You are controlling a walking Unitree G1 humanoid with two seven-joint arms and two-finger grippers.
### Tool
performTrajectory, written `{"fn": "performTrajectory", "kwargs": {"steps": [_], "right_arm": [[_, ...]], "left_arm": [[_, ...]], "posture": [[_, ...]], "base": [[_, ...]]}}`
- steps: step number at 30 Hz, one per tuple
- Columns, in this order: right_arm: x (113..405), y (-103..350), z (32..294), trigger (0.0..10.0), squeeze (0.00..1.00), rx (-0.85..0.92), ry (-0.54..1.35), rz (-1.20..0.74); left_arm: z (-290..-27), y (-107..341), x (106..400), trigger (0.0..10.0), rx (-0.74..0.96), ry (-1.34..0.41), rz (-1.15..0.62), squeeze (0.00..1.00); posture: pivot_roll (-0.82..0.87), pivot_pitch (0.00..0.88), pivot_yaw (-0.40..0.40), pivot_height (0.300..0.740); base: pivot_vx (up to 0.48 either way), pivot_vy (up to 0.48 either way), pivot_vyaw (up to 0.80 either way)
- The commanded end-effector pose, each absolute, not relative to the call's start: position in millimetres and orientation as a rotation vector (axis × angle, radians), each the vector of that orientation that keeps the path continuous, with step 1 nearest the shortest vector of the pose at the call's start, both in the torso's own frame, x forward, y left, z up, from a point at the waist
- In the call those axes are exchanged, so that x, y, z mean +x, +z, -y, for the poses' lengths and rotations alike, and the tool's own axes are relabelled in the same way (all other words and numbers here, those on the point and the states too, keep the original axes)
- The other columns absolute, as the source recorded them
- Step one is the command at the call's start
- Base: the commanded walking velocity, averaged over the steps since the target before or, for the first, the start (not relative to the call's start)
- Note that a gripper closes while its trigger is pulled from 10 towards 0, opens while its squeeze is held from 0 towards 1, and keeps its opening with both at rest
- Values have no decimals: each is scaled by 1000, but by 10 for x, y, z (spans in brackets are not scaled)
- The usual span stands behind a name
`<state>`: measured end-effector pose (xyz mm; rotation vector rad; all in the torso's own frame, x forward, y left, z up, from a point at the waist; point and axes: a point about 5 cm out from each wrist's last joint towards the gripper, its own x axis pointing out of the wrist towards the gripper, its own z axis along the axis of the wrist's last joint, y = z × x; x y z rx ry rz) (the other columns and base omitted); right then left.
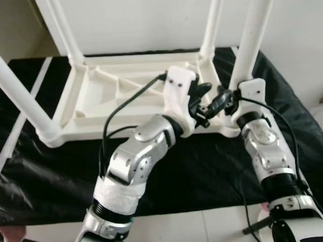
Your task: Building children table
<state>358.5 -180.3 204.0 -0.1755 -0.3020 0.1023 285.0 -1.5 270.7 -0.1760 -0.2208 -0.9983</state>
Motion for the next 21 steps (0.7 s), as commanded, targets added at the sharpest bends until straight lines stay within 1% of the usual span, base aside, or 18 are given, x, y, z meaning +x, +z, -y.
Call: {"fn": "performTrajectory", "kwargs": {"steps": [1, 5, 9, 11, 15, 18, 21], "right_arm": [[3544, 1704, 1965, 10000, 0, -156, 44, 157], [3530, 1710, 2006, 10000, 0, -155, 21, 171], [3489, 1709, 2104, 10000, 0, -152, -70, 195], [3479, 1697, 2101, 10000, 0, -144, -69, 194], [3464, 1670, 2048, 10000, 0, -134, -33, 196], [3447, 1641, 1919, 10000, 0, -120, 58, 194], [3444, 1630, 1866, 10000, 0, -118, 92, 191]], "left_arm": [[23, 2710, 2826, 10000, -168, -1005, 218, 0], [23, 2714, 2823, 10000, -173, -1008, 217, 0], [28, 2723, 2820, 10000, -176, -1017, 215, 0], [27, 2720, 2822, 10000, -176, -1018, 214, 0], [25, 2710, 2826, 10000, -172, -1019, 208, 0], [22, 2683, 2844, 10000, -156, -1016, 198, 0], [9, 2649, 2874, 10000, -143, -1004, 188, 0]], "posture": [[-129, 143, 12, 740], [-131, 144, 16, 740], [-134, 147, 26, 740], [-135, 148, 31, 740], [-135, 149, 35, 740], [-134, 149, 41, 740], [-133, 149, 42, 740]], "base": [[0, 0, 0], [0, 0, 0], [0, 0, 0], [0, 0, 0], [0, 0, 0], [0, 0, 0], [0, 0, 0]]}}
